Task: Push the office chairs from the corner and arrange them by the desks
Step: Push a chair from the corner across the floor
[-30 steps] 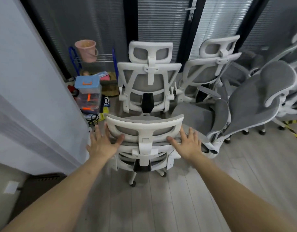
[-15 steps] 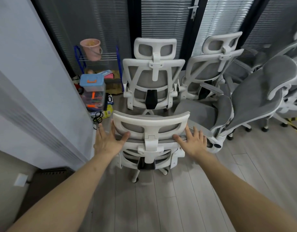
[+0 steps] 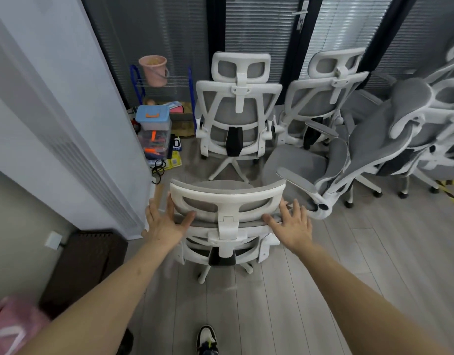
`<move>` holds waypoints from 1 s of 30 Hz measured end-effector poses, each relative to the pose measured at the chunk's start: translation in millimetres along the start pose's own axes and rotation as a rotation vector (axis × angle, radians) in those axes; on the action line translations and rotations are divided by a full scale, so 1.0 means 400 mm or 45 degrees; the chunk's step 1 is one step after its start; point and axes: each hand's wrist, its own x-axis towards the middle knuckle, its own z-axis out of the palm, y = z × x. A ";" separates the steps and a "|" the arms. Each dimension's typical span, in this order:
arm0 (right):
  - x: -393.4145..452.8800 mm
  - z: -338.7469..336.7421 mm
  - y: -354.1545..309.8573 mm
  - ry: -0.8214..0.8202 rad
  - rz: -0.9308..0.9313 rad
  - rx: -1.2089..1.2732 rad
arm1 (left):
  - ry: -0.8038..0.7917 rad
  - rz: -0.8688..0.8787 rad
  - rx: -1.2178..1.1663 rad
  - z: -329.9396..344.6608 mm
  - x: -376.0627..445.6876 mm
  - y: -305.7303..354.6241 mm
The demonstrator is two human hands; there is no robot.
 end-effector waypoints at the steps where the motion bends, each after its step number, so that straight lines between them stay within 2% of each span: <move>1: -0.036 0.006 0.022 -0.001 -0.004 0.004 | -0.001 -0.005 0.008 0.015 -0.042 -0.009; 6: -0.232 0.030 0.144 0.019 -0.032 -0.004 | 0.021 -0.006 0.112 0.093 -0.253 -0.044; 11: -0.420 0.046 0.280 0.028 0.006 0.054 | -0.022 0.008 0.045 0.177 -0.419 -0.046; 15: -0.569 0.050 0.379 0.042 0.120 0.091 | -0.059 0.117 -0.057 0.236 -0.525 -0.023; 18: -0.676 0.056 0.449 0.089 0.213 0.141 | -0.104 0.186 0.037 0.277 -0.581 0.001; 22: -0.810 0.070 0.530 0.197 0.343 0.235 | -0.166 0.303 0.012 0.317 -0.650 0.054; 30: -1.061 0.134 0.623 0.376 0.692 0.334 | -0.384 0.604 0.186 0.379 -0.746 0.165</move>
